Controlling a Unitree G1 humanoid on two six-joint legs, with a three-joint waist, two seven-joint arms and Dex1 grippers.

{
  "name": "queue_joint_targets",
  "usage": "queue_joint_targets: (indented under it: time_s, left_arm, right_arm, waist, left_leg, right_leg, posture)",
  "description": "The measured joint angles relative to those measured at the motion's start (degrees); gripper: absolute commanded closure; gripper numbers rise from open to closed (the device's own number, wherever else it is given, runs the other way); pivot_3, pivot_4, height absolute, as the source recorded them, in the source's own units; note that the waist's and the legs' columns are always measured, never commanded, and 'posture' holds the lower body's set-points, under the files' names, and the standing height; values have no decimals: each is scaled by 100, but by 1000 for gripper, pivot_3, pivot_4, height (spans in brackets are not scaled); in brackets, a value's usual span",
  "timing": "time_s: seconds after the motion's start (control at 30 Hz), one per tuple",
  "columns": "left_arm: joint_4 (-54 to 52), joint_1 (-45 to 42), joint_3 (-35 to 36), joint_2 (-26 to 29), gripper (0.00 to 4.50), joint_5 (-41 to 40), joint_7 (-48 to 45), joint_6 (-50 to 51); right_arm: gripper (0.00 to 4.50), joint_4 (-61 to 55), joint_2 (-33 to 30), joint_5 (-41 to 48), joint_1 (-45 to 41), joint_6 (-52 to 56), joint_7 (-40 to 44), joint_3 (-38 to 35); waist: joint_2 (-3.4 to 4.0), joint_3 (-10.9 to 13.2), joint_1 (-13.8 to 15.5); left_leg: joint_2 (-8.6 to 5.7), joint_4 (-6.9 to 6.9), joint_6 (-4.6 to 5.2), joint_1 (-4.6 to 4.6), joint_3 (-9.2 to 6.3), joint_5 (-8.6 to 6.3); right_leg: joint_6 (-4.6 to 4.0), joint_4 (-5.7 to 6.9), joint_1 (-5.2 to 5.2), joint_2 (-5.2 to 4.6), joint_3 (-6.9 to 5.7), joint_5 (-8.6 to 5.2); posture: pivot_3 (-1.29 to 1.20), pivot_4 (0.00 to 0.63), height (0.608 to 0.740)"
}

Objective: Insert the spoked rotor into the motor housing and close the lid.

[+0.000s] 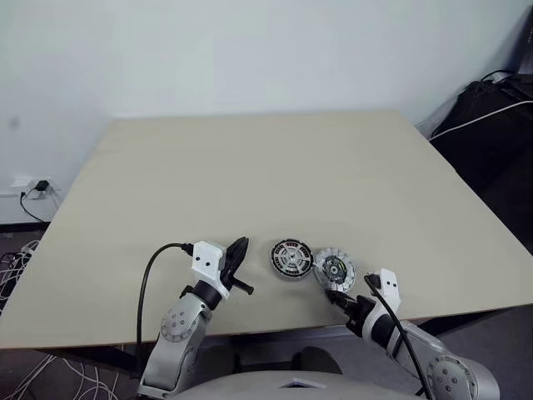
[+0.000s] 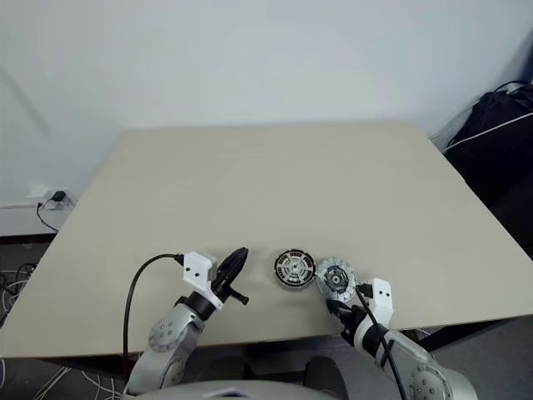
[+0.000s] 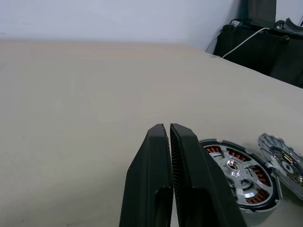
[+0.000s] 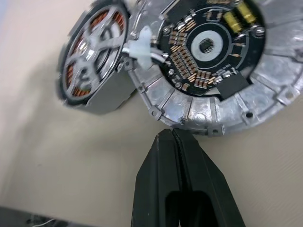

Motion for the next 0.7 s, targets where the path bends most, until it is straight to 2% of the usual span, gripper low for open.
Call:
queue_joint_targets:
  time_s: [0.47, 0.7]
  left_arm:
    - [-61, -5, -10, 14, 4331, -6, 39, 76]
    - [-28, -2, 21, 14, 4331, -10, 34, 29]
  right_arm:
    - [4462, 0, 37, -268, -173, -260, -7, -38]
    - [4462, -363, -107, 403, 80, -130, 615, -90]
  waist:
    - [3, -2, -3]
    - [2, -1, -10]
  left_leg:
    - [-1, 0, 2, 0, 0, 1]
    - [-1, 2, 4, 2, 0, 0]
  right_leg:
    - [-1, 0, 1, 3, 1, 0]
    - [-1, 0, 3, 3, 2, 0]
  posture:
    - [0, 0, 740]
    - [0, 0, 740]
